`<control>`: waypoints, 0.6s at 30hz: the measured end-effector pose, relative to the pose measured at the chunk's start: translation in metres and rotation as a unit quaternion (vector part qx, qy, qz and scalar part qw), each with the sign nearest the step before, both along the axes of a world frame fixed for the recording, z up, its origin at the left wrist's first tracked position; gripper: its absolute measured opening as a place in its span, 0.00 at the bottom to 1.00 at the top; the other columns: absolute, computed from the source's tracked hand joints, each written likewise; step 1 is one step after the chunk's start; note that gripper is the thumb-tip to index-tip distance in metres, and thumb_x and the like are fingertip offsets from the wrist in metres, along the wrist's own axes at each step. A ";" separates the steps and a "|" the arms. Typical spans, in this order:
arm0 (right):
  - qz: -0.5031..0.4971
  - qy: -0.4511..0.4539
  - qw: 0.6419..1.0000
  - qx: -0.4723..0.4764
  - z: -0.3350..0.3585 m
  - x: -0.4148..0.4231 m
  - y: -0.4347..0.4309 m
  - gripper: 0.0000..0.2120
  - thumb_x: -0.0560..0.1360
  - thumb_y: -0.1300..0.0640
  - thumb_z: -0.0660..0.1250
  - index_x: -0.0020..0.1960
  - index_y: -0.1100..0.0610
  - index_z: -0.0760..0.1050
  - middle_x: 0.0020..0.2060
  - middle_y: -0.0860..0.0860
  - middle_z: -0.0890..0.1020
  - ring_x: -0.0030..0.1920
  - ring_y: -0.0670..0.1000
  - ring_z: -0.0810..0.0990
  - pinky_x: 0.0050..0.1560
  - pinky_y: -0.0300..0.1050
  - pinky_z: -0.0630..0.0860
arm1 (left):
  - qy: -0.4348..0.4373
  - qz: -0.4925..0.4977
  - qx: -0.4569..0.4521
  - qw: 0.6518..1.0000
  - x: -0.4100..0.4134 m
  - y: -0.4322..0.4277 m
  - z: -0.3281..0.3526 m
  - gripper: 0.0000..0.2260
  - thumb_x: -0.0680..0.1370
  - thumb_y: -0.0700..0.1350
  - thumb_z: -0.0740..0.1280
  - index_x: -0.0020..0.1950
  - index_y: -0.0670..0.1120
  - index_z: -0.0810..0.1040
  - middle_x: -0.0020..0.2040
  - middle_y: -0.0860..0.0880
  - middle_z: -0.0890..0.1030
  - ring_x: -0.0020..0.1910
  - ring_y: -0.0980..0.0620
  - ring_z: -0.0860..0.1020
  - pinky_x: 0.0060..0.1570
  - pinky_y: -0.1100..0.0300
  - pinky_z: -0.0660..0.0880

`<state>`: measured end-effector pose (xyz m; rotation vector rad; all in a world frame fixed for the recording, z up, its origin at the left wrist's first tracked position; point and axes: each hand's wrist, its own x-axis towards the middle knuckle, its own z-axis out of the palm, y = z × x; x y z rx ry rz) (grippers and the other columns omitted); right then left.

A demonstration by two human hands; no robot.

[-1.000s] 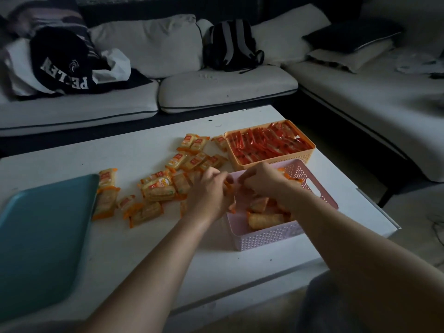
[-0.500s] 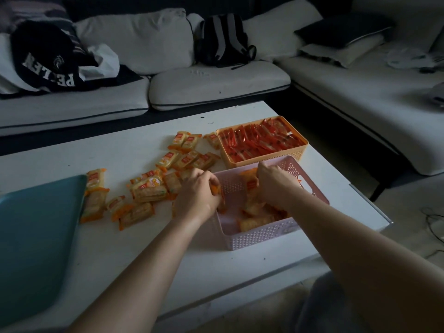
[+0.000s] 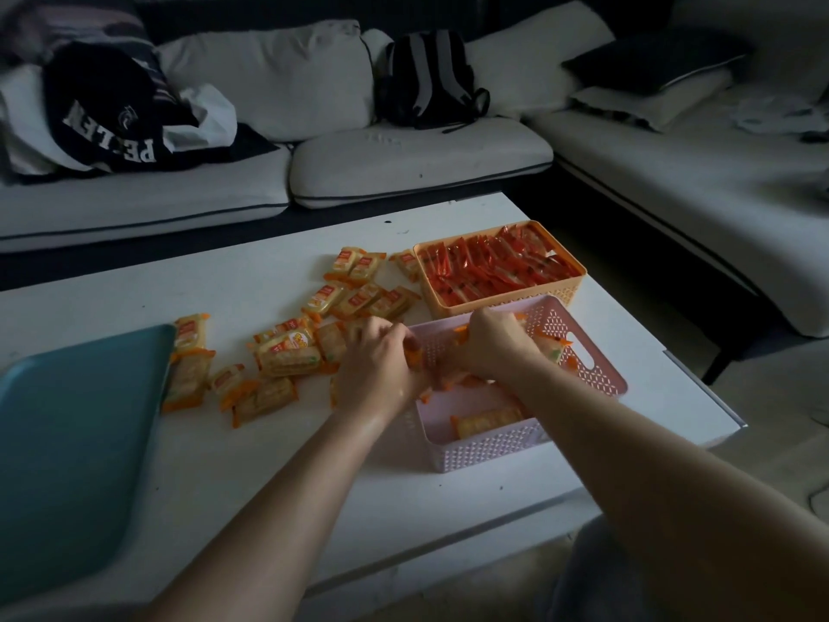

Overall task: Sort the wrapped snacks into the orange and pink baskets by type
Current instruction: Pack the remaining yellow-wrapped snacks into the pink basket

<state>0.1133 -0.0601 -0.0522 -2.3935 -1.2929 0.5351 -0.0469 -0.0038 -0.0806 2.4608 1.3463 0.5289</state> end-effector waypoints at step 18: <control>0.048 -0.125 0.991 0.001 -0.005 0.016 0.004 0.19 0.75 0.48 0.72 0.60 0.53 0.71 0.48 0.52 0.82 0.43 0.55 0.83 0.38 0.50 0.80 | 0.040 -0.055 0.017 0.998 0.011 0.005 0.005 0.21 0.70 0.50 0.78 0.61 0.52 0.79 0.58 0.51 0.73 0.60 0.45 0.72 0.52 0.51 0.73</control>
